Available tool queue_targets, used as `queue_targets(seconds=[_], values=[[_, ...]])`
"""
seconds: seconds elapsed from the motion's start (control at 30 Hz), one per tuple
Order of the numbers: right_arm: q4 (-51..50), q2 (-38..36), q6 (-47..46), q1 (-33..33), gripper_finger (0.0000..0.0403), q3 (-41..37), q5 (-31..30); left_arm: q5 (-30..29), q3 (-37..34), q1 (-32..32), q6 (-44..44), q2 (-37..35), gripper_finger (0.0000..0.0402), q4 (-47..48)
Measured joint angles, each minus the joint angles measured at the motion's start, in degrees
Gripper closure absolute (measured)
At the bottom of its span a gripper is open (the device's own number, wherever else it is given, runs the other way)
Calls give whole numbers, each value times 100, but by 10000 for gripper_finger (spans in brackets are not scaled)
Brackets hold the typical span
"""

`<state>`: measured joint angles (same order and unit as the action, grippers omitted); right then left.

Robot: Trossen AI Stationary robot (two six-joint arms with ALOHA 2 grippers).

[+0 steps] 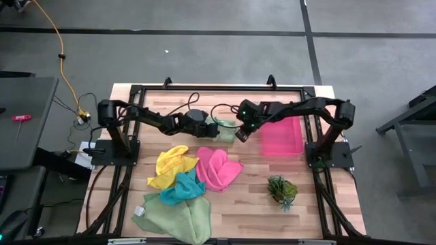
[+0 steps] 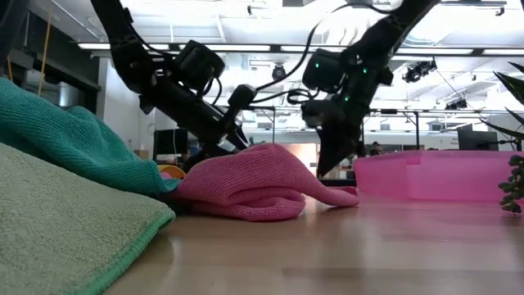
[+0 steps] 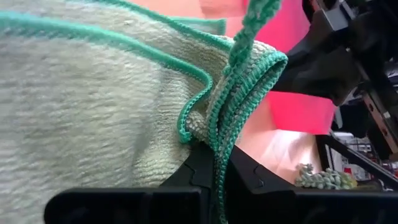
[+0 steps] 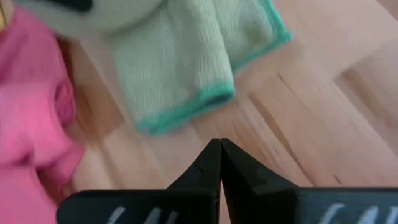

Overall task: Fold microfiber towels
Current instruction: Fold the top light green microfiber cloth

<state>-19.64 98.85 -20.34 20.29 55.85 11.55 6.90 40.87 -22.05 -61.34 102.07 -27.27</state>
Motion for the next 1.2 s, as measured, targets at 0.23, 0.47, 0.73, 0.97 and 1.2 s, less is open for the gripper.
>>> queue_targets(seconds=[0.23, 0.47, 0.73, 0.97, 1.2], values=[[891, 452, -552, -131, 403, -91, -96, -27, 367, -5, -100, 367, 397, 3], [1141, 520, -780, -275, 403, -89, -313, -337, 688, 3, -372, 465, 397, -18], [1162, 518, -787, -270, 403, -89, -352, -290, 699, 39, -514, 465, 372, -6], [1178, 518, -791, -272, 403, -89, -330, -257, 701, 35, -580, 465, 287, -412], [1178, 516, -776, -272, 403, -86, -292, 413, 703, -214, -425, 368, 210, -905]])
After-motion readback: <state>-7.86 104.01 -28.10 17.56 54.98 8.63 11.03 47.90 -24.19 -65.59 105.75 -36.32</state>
